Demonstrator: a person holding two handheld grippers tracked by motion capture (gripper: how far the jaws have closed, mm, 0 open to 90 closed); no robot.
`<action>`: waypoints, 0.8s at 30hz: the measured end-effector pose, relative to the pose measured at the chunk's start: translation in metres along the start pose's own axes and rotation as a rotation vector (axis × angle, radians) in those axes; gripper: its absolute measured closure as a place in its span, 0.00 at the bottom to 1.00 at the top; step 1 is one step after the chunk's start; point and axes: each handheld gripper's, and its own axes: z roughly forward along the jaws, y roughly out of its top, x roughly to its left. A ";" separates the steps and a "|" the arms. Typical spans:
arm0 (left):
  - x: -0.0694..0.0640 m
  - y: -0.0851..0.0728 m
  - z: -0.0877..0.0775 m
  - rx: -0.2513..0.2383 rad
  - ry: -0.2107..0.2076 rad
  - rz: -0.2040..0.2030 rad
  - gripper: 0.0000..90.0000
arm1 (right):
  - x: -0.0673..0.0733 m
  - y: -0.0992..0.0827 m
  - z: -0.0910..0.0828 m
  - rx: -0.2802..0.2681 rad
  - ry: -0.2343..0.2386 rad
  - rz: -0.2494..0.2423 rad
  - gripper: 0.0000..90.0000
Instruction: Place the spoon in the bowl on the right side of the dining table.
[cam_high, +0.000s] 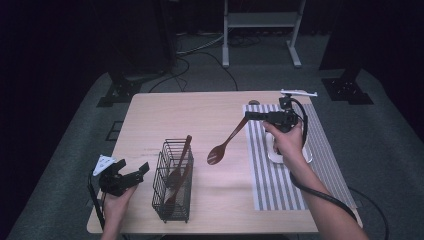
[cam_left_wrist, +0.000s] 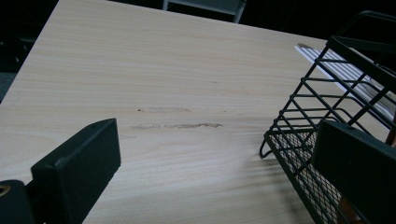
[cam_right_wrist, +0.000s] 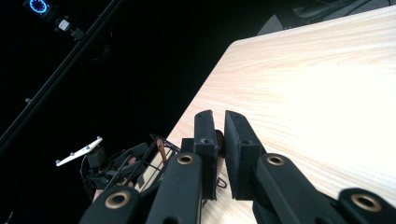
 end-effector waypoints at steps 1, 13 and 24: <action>0.000 0.000 0.000 0.001 0.001 0.003 0.00 | -0.001 0.000 0.000 -0.002 0.000 -0.001 0.93; 0.000 0.000 0.000 0.000 0.002 0.007 0.00 | -0.013 -0.006 -0.006 -0.007 -0.017 0.024 0.93; 0.000 0.000 0.000 0.000 0.002 0.007 0.00 | -0.023 -0.010 -0.012 -0.011 -0.036 0.038 0.93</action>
